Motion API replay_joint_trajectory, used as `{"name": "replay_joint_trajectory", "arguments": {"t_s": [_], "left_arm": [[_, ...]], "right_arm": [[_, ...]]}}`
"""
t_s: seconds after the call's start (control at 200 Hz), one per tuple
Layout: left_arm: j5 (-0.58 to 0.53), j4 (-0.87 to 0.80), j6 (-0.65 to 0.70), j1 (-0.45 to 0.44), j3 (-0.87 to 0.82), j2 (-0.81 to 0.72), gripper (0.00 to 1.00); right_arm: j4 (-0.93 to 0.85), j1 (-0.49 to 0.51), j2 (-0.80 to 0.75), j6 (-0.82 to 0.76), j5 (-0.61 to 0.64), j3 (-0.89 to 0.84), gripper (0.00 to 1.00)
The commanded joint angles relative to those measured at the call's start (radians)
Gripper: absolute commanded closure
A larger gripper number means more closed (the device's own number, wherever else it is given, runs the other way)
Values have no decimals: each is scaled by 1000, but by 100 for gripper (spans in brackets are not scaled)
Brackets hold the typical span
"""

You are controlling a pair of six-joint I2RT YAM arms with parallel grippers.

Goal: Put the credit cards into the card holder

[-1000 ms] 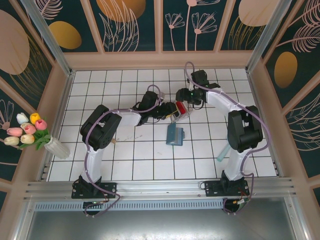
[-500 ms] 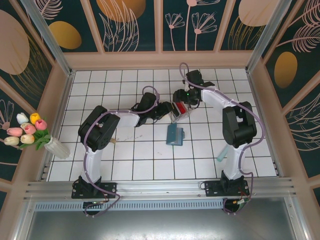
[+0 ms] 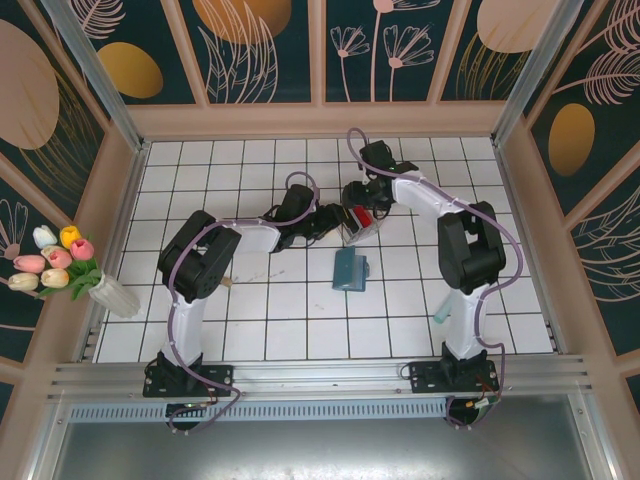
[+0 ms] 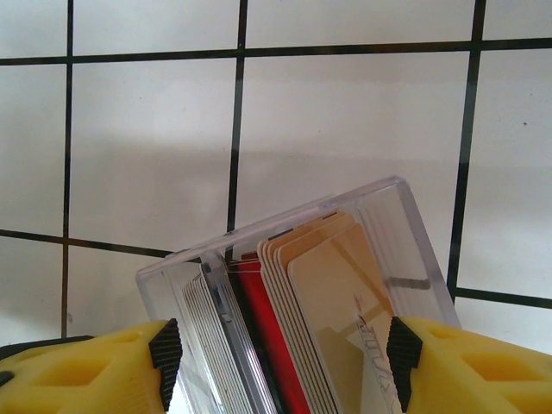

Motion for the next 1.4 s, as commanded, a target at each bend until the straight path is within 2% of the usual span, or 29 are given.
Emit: {"name": "replay_joint_trajectory", "arguments": {"t_s": [0.0,0.756,0.916,1.306,1.391], "left_arm": [[-4,13,-11,4,18,12,47],[9,24,-13,4,17,11,46],[11,24,-14,4,20,14,47],[12,25,-17,4,21,20,46],[15,26,-18,4,23,22,47]], "right_arm": [[-64,25,20,-11,0,37,33],[-75,26,-36,2,-30,48,44],[-72,27,-41,2,-33,40,48],[-78,25,-66,-4,-44,38,49],[-73,25,-68,-3,-45,32,51]]}}
